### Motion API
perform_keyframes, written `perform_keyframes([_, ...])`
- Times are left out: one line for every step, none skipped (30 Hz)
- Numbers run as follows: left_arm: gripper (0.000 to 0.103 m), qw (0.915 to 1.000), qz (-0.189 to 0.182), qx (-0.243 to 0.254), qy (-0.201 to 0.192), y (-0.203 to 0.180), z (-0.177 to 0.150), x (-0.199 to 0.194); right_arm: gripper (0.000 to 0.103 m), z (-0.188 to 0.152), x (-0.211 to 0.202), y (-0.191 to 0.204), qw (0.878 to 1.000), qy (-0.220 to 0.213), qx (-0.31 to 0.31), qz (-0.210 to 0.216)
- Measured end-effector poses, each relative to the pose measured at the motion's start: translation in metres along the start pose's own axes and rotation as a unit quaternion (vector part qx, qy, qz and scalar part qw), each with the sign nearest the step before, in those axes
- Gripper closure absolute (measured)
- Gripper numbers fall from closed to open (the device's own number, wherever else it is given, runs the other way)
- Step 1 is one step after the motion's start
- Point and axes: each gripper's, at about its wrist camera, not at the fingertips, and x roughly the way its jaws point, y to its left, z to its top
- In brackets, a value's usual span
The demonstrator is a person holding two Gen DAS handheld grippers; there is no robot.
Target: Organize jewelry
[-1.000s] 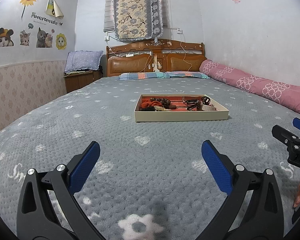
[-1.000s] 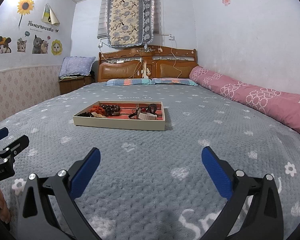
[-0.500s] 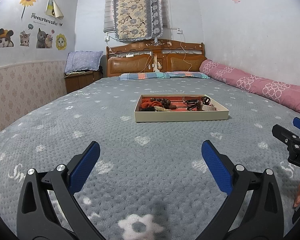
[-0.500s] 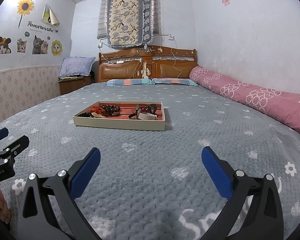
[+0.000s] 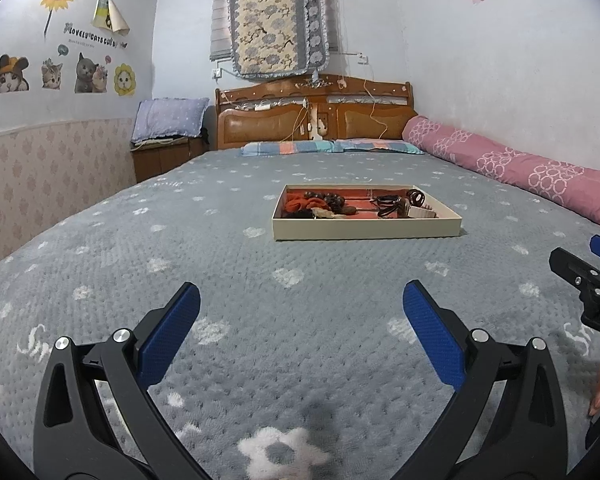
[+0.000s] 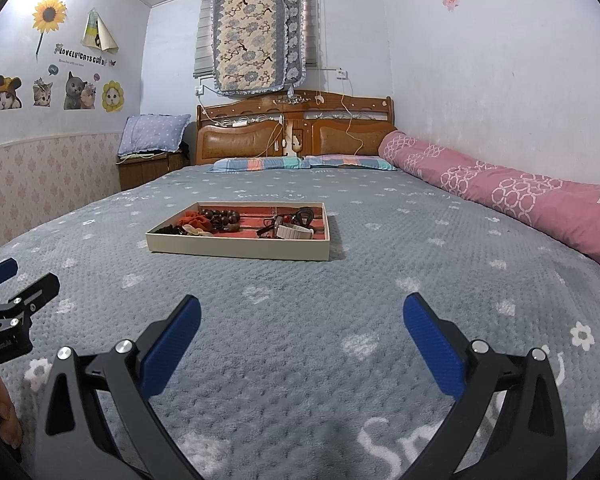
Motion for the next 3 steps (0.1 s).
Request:
perform_keyframes([0.005, 1.0000, 0.000, -0.002, 0.000, 0.0020, -0.0002, 0.0001, 0.004, -0.0001, 0.0000, -0.0001, 1.000, 0.000, 0.000, 0.000])
perform_keyframes([0.005, 1.0000, 0.000, -0.002, 0.000, 0.0022, -0.0002, -0.0008, 0.004, -0.0004, -0.0001, -0.0001, 1.000, 0.000, 0.001, 0.000])
perform_keyframes([0.005, 1.0000, 0.000, -0.001, 0.000, 0.0032, -0.0005, -0.0008, 0.004, -0.0007, 0.0002, 0.0000, 1.000, 0.001, 0.001, 0.000])
